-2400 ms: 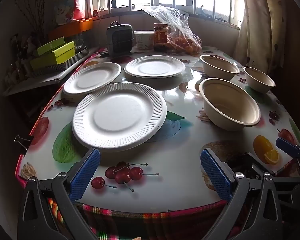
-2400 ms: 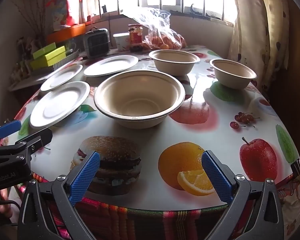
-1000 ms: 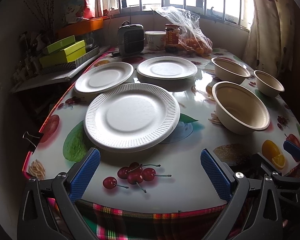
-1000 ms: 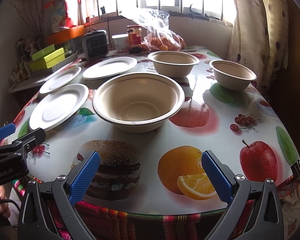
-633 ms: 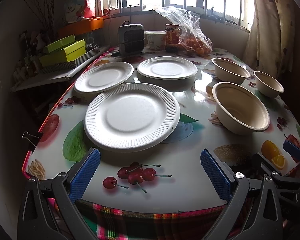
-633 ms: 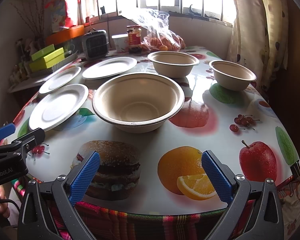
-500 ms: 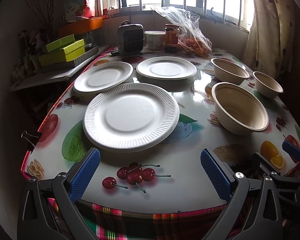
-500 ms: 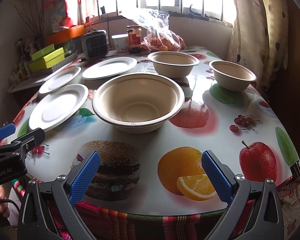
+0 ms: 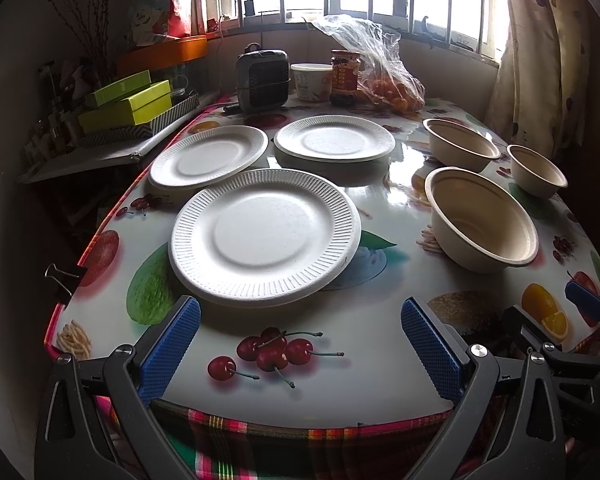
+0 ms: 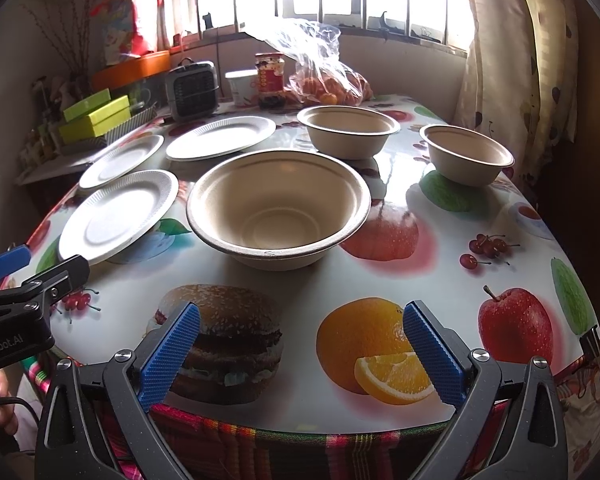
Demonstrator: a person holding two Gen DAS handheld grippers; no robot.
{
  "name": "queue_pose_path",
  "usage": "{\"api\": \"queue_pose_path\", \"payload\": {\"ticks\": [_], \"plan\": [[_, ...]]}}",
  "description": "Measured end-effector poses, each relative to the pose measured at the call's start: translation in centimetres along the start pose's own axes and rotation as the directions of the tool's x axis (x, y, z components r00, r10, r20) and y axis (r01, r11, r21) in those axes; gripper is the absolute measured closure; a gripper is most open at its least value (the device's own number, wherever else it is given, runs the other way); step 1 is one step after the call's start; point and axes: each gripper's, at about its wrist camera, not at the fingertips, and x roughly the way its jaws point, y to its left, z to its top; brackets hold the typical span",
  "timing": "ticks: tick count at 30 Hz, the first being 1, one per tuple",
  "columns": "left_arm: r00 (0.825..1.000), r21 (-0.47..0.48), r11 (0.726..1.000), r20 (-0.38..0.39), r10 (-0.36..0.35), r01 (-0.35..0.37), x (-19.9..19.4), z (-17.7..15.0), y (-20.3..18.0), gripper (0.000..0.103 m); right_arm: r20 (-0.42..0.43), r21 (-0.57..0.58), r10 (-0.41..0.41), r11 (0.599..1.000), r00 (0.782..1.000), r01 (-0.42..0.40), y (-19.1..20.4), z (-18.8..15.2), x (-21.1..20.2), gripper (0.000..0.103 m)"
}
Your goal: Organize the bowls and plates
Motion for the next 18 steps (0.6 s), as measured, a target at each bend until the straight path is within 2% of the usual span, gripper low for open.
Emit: {"api": "queue_pose_path", "payload": {"ticks": [18], "plan": [[1.0, -0.004, 1.0, 0.004, -0.004, 0.004, -0.13, 0.07, 0.14, 0.002, 0.003, 0.0, 0.0, 1.0, 1.0, 0.0, -0.02, 0.11, -0.12, 0.0]]}}
